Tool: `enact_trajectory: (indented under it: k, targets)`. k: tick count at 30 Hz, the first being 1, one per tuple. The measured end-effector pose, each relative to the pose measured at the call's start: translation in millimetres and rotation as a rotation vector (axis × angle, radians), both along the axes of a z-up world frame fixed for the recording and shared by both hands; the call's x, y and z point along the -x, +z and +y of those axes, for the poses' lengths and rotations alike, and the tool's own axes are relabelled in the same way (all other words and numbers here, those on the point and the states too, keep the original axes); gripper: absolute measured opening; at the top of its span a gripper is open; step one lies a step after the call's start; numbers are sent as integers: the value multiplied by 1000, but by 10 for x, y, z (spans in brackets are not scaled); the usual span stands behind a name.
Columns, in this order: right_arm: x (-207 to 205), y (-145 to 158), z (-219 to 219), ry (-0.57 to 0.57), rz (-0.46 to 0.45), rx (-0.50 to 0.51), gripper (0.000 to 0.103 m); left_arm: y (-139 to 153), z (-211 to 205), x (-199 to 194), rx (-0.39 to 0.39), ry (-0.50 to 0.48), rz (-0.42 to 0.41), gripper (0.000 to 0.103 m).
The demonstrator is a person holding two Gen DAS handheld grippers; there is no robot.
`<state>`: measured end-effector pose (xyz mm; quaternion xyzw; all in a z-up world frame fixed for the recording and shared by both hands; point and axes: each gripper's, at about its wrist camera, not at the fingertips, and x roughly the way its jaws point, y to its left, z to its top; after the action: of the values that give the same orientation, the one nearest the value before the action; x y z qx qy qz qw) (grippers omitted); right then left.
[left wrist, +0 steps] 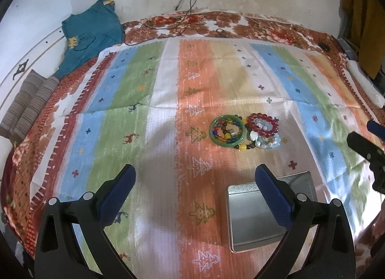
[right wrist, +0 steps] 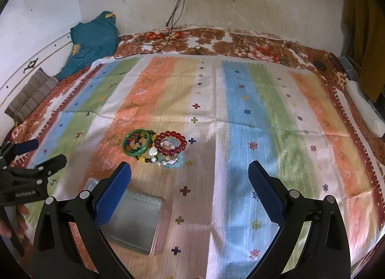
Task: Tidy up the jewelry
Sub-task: 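Move both grippers toward the pile of bracelets beside the silver tin, then lower both grippers over the bracelet pile, left at the green bangle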
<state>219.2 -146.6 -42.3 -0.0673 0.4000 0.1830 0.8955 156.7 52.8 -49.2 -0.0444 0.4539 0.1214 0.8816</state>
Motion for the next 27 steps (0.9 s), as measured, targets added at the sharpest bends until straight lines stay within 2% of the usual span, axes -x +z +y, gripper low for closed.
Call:
enact_trajectory:
  k: [8,11,19,25,27]
  targets:
    - [-222,-103,41,-7,26,3,99,-131,105,-213,49,9,36,97]
    - [-291,-121,49,-6,31,2,99,-144,109,-278,33,7,39,97]
    - [-469,-212,90,-9,63,-3,99,-255,172,-473,55,-7,71,97]
    - [-598,-330,150,-7,90,13,99,-442,302,-610,87,3,116,97]
    - [-646,-369,159,0,119,-12,99,-528,380,-658,113,17,128,97]
